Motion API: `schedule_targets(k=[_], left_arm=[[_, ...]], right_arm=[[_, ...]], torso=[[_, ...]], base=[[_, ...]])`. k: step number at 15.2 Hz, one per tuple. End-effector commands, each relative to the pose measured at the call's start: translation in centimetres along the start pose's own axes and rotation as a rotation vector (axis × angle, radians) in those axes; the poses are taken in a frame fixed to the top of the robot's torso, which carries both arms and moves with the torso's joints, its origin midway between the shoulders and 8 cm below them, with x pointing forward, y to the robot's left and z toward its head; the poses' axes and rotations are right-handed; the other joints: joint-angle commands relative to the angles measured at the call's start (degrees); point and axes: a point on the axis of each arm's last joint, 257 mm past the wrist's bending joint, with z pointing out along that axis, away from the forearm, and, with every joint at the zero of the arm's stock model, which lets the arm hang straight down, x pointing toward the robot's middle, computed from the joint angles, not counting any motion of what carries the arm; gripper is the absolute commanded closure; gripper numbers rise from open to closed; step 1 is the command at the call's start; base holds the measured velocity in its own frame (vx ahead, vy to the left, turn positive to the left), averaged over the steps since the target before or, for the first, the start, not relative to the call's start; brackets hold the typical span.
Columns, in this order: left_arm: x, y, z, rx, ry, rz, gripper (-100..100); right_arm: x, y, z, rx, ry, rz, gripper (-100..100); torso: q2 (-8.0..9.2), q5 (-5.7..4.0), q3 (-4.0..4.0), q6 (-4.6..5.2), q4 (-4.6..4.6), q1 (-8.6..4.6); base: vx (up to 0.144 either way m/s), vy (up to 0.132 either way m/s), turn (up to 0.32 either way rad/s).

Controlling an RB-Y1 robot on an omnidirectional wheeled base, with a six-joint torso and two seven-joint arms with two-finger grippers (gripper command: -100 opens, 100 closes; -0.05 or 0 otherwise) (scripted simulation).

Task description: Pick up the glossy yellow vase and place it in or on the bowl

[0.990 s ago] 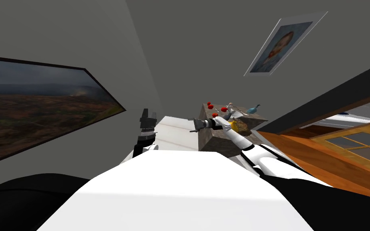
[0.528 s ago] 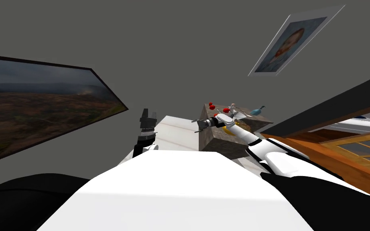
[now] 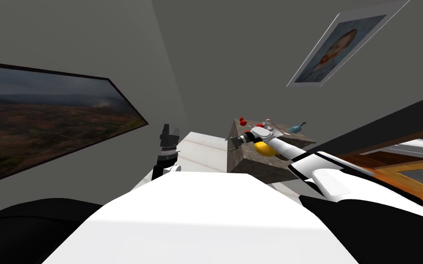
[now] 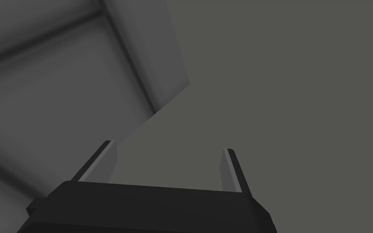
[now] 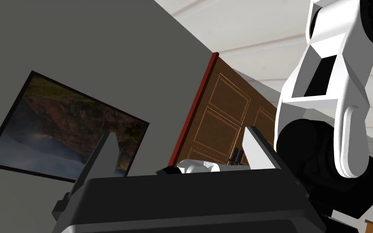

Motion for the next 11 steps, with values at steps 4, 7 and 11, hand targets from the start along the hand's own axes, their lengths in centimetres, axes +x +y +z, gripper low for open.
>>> schedule_targets(k=[4,7,11], left_arm=[[0.0,0.0,0.0,0.0,0.0,0.0,0],[0.0,0.0,0.0,0.0,0.0,0.0,0],[0.0,0.0,0.0,0.0,0.0,0.0,0]], right_arm=[[6.1,1.8,-5.4,-0.058,0.219,-0.002,-100],[8.4,2.7,-8.2,-0.08,0.308,0.003,-100],[12.0,4.5,-13.7,-0.122,0.465,0.018,-100]], torso=[[0.03,-0.03,0.02,0.02,0.0,-0.06],[0.05,-0.02,0.03,0.02,0.02,-0.1],[0.08,-0.04,0.05,0.03,0.02,-0.14]], base=[[-0.005,-0.071,0.039],[-0.011,-0.079,0.043],[-0.014,-0.086,0.045]])
